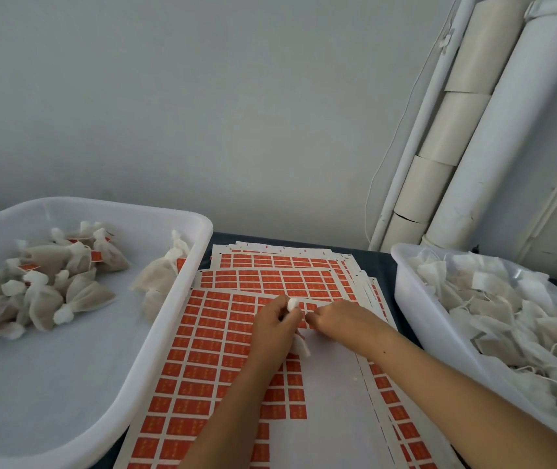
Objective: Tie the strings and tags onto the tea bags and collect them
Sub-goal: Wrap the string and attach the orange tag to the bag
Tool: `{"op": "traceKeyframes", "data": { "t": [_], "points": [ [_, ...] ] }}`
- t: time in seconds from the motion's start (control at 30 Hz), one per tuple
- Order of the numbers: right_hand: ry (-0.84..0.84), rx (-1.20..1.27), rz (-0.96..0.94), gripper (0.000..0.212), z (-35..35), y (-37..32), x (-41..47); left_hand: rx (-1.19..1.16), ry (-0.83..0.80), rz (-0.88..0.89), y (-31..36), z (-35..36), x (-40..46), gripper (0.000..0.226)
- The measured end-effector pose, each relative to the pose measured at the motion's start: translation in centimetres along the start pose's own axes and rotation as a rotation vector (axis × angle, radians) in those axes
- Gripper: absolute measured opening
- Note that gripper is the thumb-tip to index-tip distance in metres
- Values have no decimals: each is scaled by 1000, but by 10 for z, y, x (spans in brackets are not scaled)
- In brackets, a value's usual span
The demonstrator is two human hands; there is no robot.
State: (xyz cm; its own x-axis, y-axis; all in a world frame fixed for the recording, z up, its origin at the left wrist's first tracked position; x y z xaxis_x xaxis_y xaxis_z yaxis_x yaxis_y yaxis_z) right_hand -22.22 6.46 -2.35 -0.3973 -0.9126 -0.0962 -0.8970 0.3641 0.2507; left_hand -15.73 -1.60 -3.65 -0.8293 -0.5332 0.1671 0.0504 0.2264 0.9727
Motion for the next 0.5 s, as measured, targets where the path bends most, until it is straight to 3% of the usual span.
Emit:
{"op": "traceKeyframes", "data": {
  "t": [0.17,0.3,0.5],
  "points": [
    [-10,15,164,39,7,20,9,22,-9,2,1,-1,2,22],
    [-39,56,231,24,7,27,8,30,-17,-10,0,-2,3,21],
    [-96,118,77,18,4,22,5,17,-20,-8,2,-2,1,23]
  ]
}}
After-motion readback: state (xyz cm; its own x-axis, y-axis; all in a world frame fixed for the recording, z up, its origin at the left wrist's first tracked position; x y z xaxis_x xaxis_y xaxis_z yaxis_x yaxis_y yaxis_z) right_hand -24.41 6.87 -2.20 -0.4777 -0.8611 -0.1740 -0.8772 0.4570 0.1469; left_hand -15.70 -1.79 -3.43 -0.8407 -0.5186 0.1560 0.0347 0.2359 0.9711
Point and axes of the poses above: each hand's wrist, its own x-axis towards the middle knuckle, its own z-axis out of the palm, y = z × x, the point moved 7 cm from there along x, towards the middle knuckle, and after that the axes turned 4 degrees about x, right-handed, at the moved point
